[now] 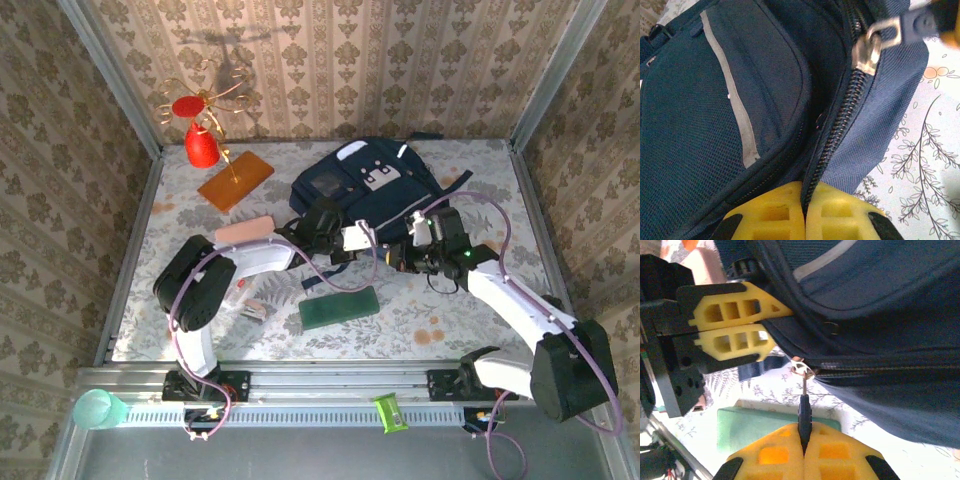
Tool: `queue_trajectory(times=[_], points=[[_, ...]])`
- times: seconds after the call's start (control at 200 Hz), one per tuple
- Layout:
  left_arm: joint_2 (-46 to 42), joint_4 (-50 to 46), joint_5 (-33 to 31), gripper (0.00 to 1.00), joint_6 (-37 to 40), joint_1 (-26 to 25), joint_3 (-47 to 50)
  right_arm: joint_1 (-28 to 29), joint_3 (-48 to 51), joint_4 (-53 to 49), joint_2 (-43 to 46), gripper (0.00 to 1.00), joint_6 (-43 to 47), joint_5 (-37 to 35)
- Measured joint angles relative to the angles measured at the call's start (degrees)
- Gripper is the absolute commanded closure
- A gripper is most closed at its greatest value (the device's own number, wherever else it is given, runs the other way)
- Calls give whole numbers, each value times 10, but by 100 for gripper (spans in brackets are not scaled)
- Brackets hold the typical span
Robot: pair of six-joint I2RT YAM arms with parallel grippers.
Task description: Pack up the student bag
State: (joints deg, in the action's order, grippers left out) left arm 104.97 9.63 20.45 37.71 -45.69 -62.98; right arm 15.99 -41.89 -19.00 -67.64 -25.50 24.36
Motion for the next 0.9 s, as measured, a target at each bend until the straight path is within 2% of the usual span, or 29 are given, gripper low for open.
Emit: queue_trajectory(times=[0.39, 0.445, 0.54, 0.625, 0.705, 0.9], points=[[-28, 10, 36, 100, -5, 58, 40, -2, -27, -72, 8, 100, 31, -137], [-28, 10, 38, 90, -6, 64, 41, -3, -28, -69, 8, 100, 34, -134], [-30, 6, 36, 60, -14, 70, 41, -2, -28, -59, 8, 100, 37, -107], [-40, -7, 37, 47, -22, 71, 41, -2, -28, -48, 8, 100, 37, -79], [-56, -12, 42, 41, -36, 67, 41, -2, -28, -39, 3, 100, 37, -53], [-91, -14, 68, 41, -52, 15, 35, -2, -28, -15, -5, 100, 30, 6]])
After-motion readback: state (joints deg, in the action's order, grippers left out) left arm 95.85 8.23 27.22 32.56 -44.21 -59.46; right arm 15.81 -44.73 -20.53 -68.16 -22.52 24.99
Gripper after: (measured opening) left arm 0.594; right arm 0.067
